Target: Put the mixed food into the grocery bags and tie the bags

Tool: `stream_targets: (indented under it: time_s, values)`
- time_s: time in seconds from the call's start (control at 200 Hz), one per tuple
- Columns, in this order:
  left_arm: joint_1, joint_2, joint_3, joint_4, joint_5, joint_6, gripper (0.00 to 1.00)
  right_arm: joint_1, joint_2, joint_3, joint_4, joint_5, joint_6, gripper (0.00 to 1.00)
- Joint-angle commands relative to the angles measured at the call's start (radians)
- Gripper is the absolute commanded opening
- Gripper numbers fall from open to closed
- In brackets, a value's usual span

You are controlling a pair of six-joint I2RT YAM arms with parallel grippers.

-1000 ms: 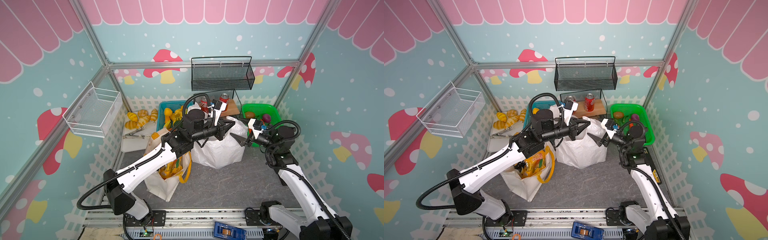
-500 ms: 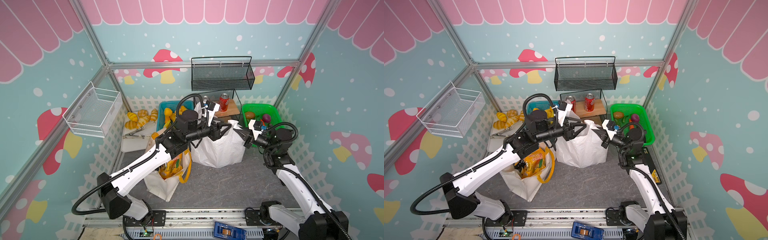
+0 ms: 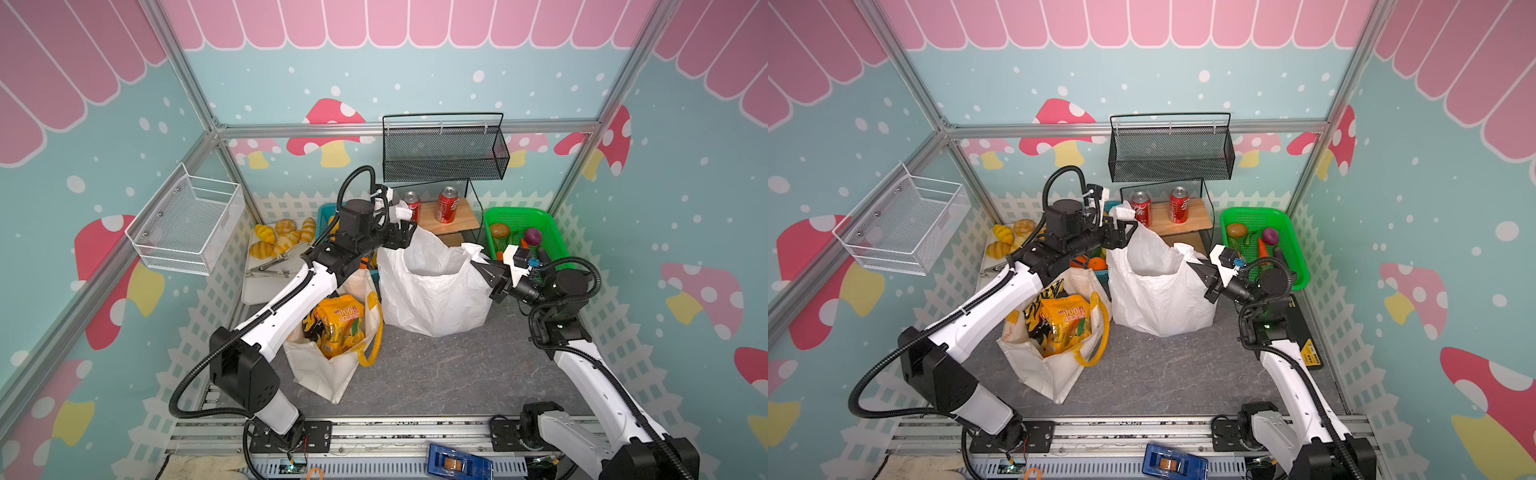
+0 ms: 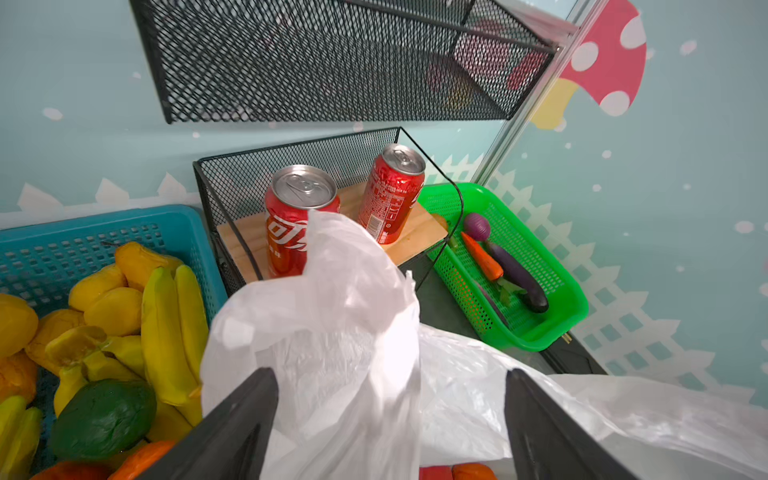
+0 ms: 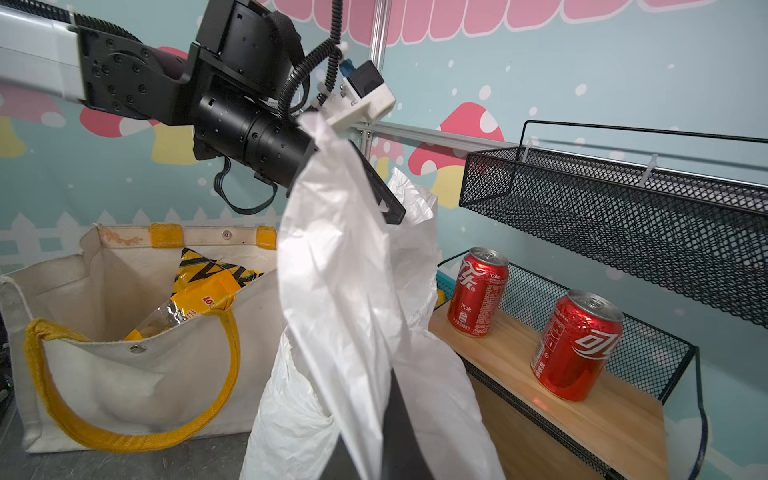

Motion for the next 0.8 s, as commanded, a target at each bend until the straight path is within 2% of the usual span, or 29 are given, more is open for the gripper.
stream_targets:
  time_s: [0.0,0.05,0.24,0.355,0.4,0.48,0.59,0.65,0.795]
  values:
    - [-0.004,0.028,0.077,-0.042,0.017,0.063,0.82,-0.006,-0.005,-0.008,0.029,0.002,0.007,0.0]
    - [-0.004,0.052,0.101,-0.045,0.012,0.063,0.77,-0.006,-0.005,-0.007,0.03,0.003,0.006,0.0]
    - [-0.003,0.117,0.181,-0.044,0.043,0.047,0.47,-0.011,-0.015,-0.013,0.022,0.037,0.007,0.0]
    - [-0.004,0.087,0.197,-0.027,0.113,0.05,0.2,-0.018,-0.047,0.007,-0.045,0.15,0.029,0.0]
    - [-0.003,0.054,0.184,-0.011,0.146,0.037,0.12,-0.025,-0.061,0.028,-0.102,0.211,0.05,0.0]
    - [-0.008,-0.035,0.126,0.044,0.218,-0.042,0.07,-0.037,-0.102,0.046,-0.198,0.298,0.082,0.0]
    - [-0.025,-0.18,-0.052,0.255,0.298,-0.143,0.03,-0.042,-0.161,0.045,-0.295,0.409,0.108,0.0]
    - [-0.025,-0.232,-0.139,0.342,0.314,-0.189,0.0,-0.041,-0.187,0.039,-0.308,0.433,0.107,0.0]
    - [-0.026,-0.283,-0.233,0.39,0.368,-0.217,0.0,-0.041,-0.219,0.025,-0.302,0.486,0.083,0.0]
